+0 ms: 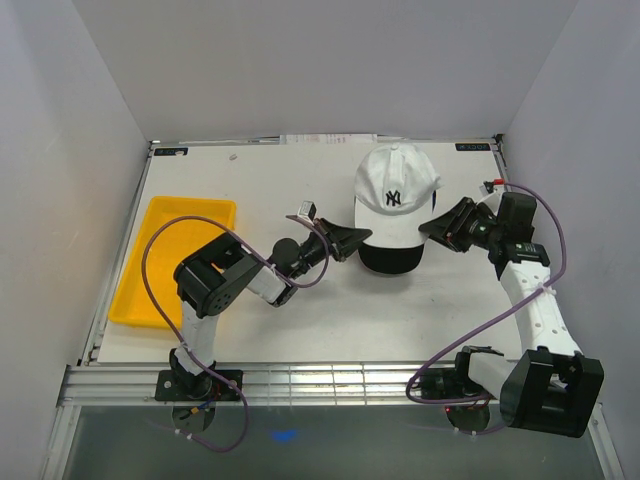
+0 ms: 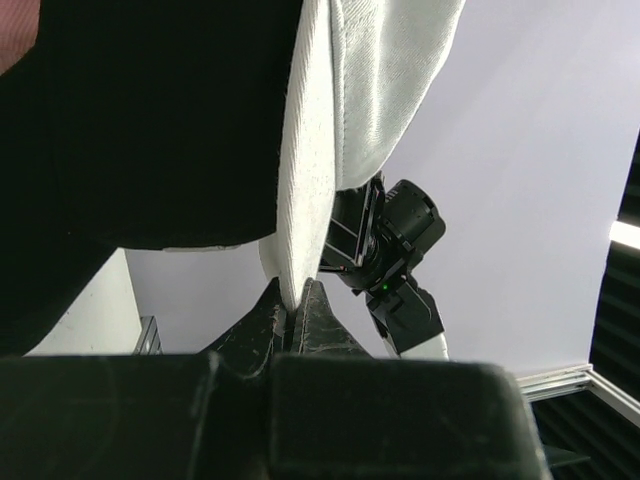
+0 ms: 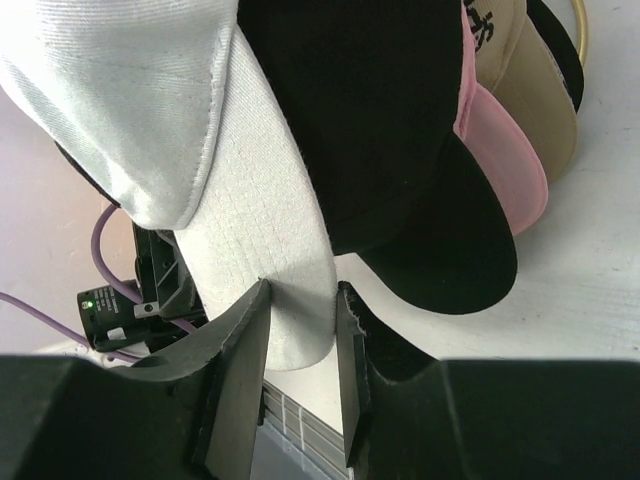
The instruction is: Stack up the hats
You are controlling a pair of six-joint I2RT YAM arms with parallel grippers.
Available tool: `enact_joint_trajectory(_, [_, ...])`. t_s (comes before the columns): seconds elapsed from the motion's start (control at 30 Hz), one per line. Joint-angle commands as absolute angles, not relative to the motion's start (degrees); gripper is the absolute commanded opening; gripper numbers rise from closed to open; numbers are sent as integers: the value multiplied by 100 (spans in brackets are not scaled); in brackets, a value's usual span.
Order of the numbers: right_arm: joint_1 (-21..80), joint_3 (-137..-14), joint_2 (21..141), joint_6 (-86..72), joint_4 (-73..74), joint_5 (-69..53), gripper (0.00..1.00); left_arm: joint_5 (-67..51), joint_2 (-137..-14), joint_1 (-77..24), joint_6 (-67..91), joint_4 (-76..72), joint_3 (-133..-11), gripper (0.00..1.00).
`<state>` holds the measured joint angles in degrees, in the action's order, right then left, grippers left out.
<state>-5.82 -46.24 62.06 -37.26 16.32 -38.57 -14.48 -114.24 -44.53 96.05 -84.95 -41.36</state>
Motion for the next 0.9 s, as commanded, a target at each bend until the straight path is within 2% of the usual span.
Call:
enact_joint_trajectory(0.0, [-334,-4421,6196,-3533,1635,-4254,35,-2900,-11671,-5071,9360,-9017,-4017,0])
enact_joint_trajectory(0.87, [-562,-3762,6240,-3138,1687,-3771,27,-2813,-12305,-5344,9527,-8886,-3946,0])
